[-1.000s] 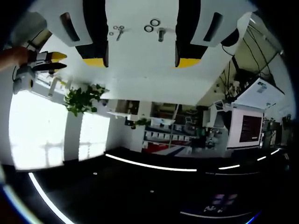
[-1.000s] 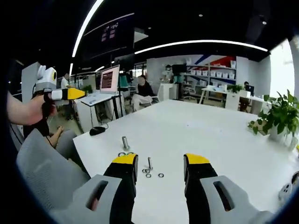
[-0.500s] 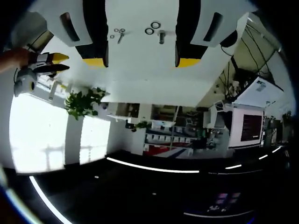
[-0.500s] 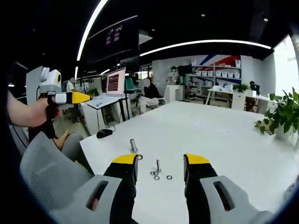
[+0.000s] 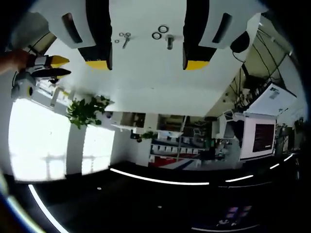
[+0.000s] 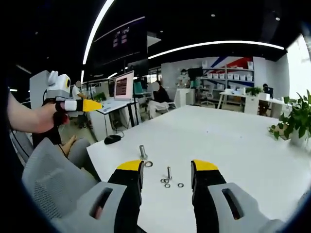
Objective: Place the washer onto the threaded stud by aligning its center hole with the stud, sliding it down to the base, and recovering from edge contact or off-axis alignment until the washer reaches the visible bottom stop.
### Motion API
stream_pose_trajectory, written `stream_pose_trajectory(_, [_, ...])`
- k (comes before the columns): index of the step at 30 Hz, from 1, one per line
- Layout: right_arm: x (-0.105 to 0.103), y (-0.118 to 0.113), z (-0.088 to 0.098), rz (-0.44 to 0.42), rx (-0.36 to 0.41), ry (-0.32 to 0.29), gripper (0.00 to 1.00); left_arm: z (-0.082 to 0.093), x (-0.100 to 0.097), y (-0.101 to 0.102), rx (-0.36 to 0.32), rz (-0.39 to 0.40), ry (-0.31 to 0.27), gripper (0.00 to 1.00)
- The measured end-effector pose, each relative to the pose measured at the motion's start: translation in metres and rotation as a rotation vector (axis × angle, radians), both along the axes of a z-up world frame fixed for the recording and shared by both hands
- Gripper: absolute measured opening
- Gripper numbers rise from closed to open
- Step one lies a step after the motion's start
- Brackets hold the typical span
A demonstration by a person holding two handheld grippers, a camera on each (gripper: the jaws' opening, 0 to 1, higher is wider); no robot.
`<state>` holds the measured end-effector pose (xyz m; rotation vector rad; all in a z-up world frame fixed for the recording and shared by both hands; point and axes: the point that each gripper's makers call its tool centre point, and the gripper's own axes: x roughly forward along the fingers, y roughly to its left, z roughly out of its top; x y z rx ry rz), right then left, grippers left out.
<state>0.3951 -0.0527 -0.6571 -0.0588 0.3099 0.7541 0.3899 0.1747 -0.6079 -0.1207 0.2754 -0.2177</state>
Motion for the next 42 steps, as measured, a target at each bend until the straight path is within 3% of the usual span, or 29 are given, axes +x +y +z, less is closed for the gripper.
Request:
stream_pose_trajectory(14, [0.001,0.000,-0.002,-0.003,0.000,0.005,0.42,-0.034,0.030,0.000,0.032,-0.062,0.121,0.56])
stream_pose_trajectory(25, [0.006,-0.005,-0.002,-0.030,0.004,0.009,0.42,-0.098,0.048,0.001,0.017,-0.118,0.337,0.54])
stream_pose_trajectory(30, [0.008,-0.007,-0.003,-0.042,0.015,0.019,0.42,-0.135,0.053,-0.005,0.105,-0.209,0.476,0.50])
stream_pose_trajectory(36, [0.009,-0.006,-0.002,-0.049,0.020,0.022,0.42,-0.160,0.061,-0.008,0.119,-0.241,0.561,0.50])
stream_pose_trajectory(42, [0.009,-0.004,-0.003,-0.042,0.018,0.024,0.42,-0.187,0.066,-0.004,0.194,-0.289,0.649,0.49])
